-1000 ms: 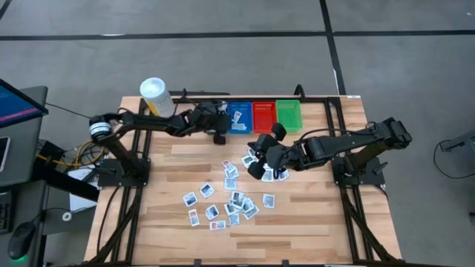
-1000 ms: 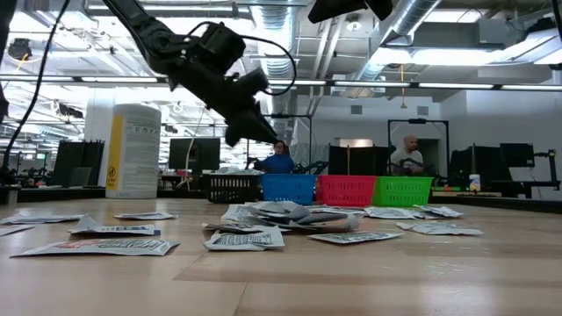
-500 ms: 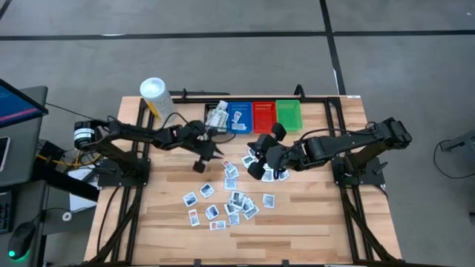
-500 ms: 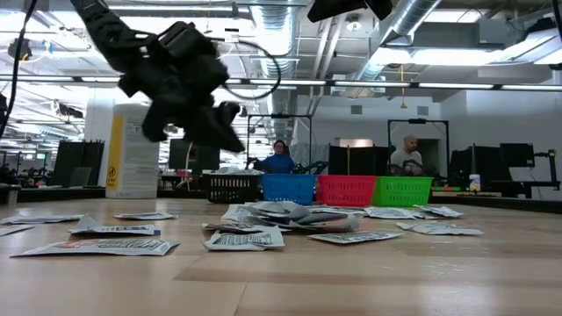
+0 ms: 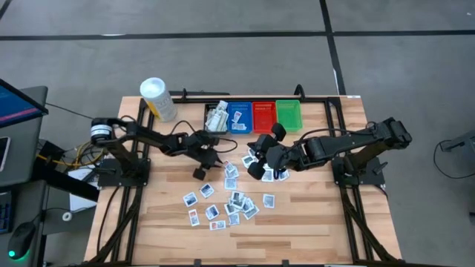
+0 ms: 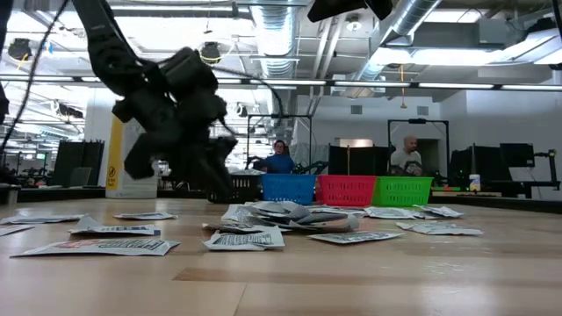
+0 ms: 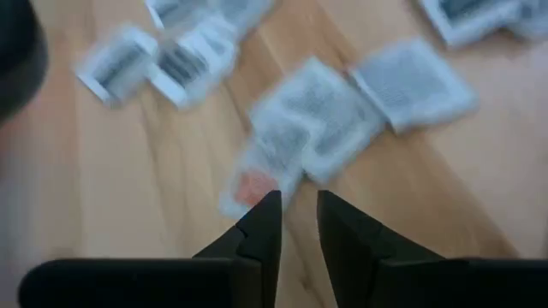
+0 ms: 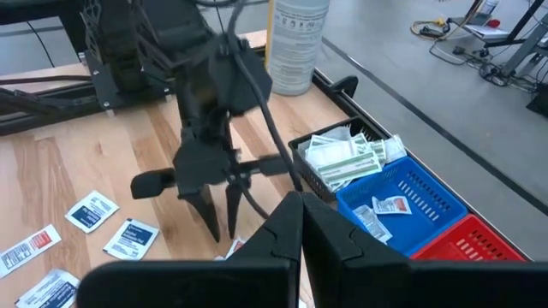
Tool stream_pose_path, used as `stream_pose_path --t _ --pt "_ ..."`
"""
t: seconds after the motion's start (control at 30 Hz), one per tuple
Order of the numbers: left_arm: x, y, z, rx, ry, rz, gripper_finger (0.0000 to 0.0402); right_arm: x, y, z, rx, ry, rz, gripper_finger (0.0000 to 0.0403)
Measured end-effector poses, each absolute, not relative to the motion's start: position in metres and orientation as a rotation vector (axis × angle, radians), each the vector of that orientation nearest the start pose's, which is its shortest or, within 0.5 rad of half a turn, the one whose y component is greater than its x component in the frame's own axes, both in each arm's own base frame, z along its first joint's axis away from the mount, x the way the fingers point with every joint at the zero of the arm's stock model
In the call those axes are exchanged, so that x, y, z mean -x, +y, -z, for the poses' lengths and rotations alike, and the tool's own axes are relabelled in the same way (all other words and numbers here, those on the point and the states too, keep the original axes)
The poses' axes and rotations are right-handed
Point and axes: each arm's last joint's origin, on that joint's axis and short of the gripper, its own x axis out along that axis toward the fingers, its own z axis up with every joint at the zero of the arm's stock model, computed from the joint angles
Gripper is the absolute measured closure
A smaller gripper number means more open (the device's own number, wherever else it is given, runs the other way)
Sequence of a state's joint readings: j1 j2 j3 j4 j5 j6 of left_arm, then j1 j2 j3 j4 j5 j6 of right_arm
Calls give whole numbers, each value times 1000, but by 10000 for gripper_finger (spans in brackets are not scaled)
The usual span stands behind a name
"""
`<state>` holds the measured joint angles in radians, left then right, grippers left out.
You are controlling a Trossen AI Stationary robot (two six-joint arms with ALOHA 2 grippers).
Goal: Pick & Place First Aid Supplies
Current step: Put the orange ointment pack in the blue bin
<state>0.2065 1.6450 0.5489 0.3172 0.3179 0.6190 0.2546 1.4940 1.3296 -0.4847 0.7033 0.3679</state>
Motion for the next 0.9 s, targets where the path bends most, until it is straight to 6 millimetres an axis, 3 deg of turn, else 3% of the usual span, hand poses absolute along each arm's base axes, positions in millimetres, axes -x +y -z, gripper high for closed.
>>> stream_pose_path --t 0.1,0.33,0.9 --pt "-270 48 -101 -388 707 319 323 -317 63 -331 -50 491 530 402" --pt "-274 51 -103 -428 688 243 323 -317 63 -331 -49 492 530 402" --pt "-276 51 -92 -396 710 247 323 -317 63 -331 -45 498 530 402"
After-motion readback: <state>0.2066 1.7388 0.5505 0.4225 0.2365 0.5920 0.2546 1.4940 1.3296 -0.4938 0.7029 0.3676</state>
